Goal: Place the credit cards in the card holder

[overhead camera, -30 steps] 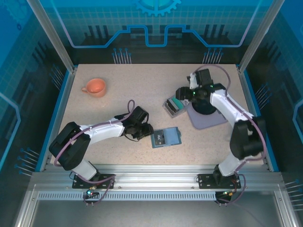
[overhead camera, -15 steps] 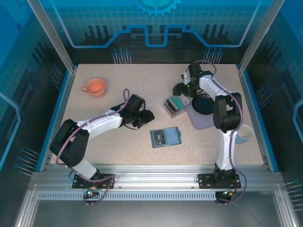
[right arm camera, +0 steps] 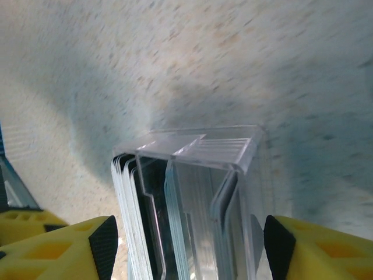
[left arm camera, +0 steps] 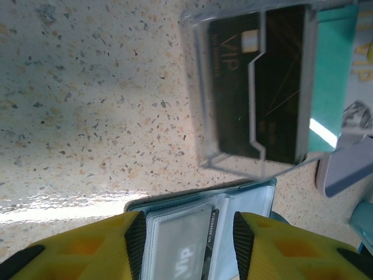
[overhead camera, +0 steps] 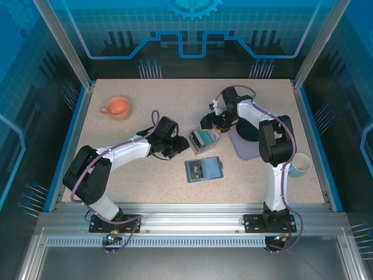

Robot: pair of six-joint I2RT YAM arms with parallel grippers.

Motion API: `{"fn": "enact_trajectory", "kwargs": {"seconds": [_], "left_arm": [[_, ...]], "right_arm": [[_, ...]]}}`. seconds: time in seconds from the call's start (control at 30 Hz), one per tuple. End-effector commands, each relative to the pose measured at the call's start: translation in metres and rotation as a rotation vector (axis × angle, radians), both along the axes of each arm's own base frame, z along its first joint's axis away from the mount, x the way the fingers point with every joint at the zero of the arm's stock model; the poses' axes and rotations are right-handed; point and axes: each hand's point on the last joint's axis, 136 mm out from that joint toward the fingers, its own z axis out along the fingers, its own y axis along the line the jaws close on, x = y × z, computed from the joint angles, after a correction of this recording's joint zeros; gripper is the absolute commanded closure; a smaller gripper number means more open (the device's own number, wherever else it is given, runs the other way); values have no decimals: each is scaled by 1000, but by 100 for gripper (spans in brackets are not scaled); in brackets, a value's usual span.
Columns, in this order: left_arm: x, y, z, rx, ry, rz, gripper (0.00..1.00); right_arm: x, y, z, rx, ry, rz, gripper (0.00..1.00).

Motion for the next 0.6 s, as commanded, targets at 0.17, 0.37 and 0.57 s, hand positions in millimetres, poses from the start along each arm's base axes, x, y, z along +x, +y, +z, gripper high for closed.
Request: {"fn": "enact_trajectory", "kwargs": {"seconds": [0.17, 0.37, 0.57], "left_arm": [[-6, 17, -8, 4, 33, 63, 53], [-11, 39, -13, 2, 43, 143, 52], [-15, 55, -12, -15, 35, 198, 48]], "right_arm": [[10, -40, 50, -333, -244, -78, 30], [-12, -9, 83, -410, -411, 30, 37], [-44, 41, 57, -518, -462, 195, 44]]}}
